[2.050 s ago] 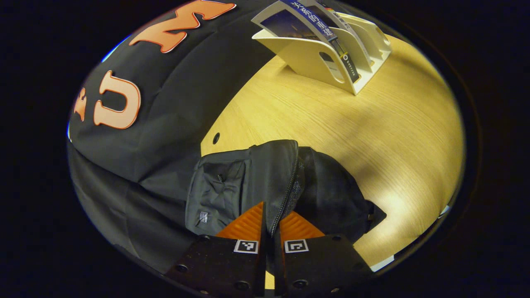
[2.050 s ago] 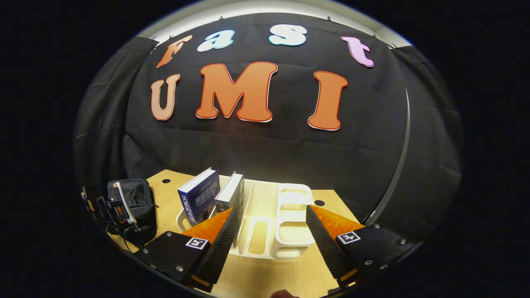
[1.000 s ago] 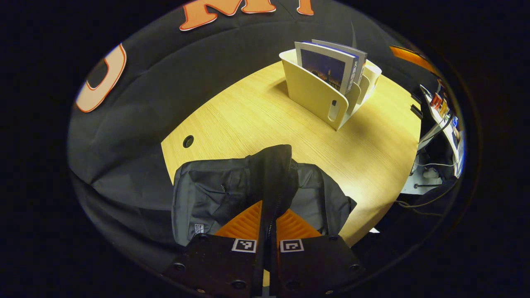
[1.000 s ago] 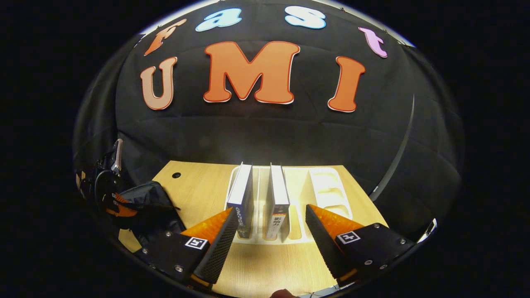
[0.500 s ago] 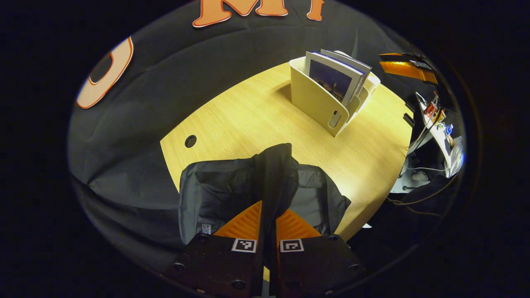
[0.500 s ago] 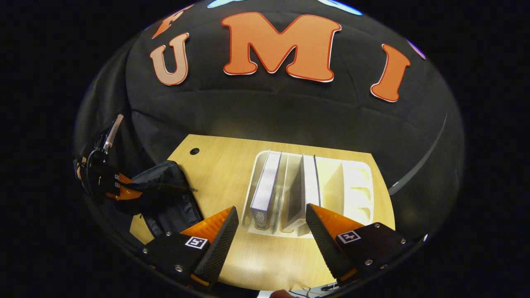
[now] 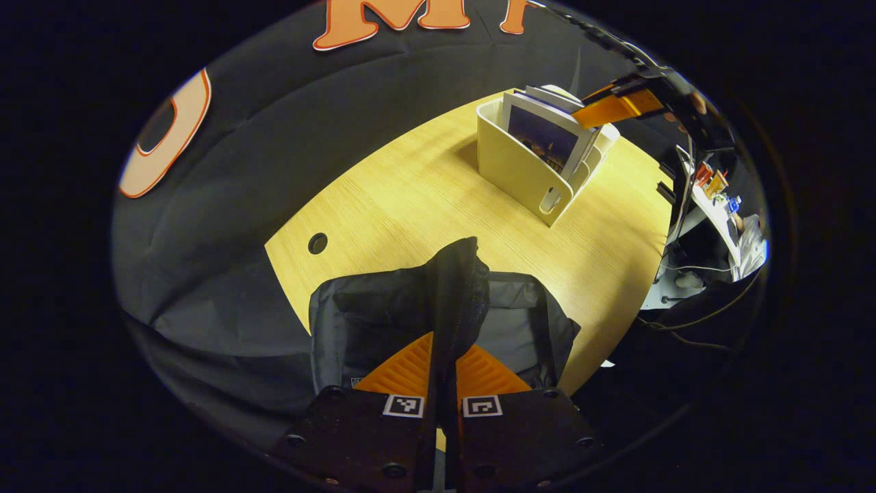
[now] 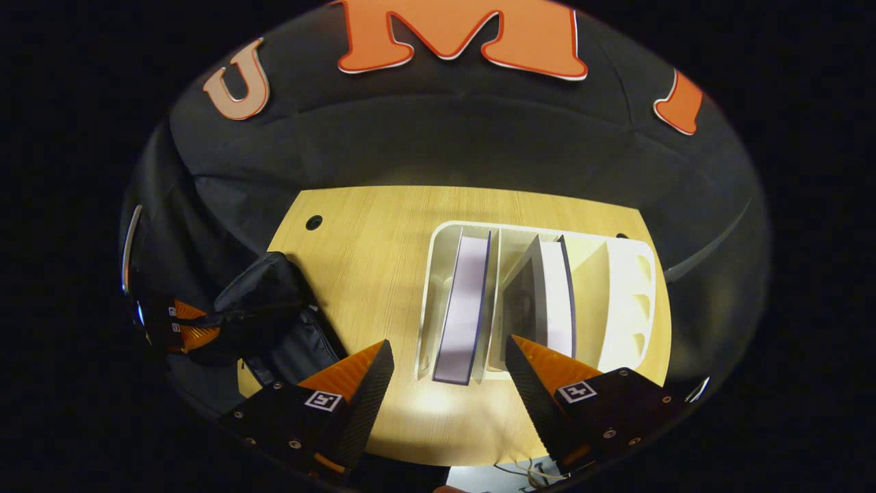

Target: Open the schoolbag, grab two books from the bookshelf and put them into the schoolbag.

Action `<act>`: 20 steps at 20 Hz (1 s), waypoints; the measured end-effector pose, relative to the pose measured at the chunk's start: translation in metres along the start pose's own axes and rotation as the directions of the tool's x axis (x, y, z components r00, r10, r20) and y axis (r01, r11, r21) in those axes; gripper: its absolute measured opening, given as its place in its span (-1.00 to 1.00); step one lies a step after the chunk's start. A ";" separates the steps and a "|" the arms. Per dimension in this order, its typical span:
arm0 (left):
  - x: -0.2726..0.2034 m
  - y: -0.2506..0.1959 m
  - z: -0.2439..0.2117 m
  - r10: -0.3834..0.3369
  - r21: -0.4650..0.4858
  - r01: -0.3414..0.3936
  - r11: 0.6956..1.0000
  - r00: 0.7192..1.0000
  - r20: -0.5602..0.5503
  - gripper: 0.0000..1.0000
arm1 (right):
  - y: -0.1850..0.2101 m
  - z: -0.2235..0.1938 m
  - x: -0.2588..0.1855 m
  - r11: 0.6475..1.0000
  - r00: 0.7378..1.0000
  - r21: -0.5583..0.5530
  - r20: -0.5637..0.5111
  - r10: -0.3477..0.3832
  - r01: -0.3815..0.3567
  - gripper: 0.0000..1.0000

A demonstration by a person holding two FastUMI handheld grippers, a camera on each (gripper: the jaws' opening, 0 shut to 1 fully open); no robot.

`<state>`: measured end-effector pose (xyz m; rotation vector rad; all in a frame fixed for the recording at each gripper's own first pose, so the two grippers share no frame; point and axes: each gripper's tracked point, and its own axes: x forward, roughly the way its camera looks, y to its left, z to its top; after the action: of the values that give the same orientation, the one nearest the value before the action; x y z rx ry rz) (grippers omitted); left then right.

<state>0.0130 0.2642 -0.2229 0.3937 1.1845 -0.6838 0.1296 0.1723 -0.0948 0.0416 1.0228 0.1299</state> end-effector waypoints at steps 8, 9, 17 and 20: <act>0.003 0.008 -0.001 -0.008 0.015 0.008 1.000 1.000 -0.023 -0.87 | -0.014 0.009 0.055 0.995 0.982 0.079 -0.187 -0.041 0.056 0.87; 0.004 0.008 -0.002 -0.009 0.010 0.009 1.000 1.000 -0.028 -0.87 | -0.012 0.009 0.060 0.996 0.979 0.074 -0.203 -0.038 0.054 0.80; 0.009 0.009 -0.002 -0.019 -0.001 0.019 1.000 0.998 -0.060 -0.87 | -0.017 0.002 0.074 0.980 0.954 0.144 -0.287 -0.089 0.135 -0.41; 0.012 0.009 -0.002 -0.026 -0.005 0.026 1.000 0.998 -0.061 -0.87 | -0.018 -0.005 0.062 0.980 0.953 0.138 -0.289 -0.097 0.141 -0.30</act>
<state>0.0196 0.2686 -0.2358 0.3987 1.2509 -0.6962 0.1593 0.1626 -0.1517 0.1072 1.3155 -0.0584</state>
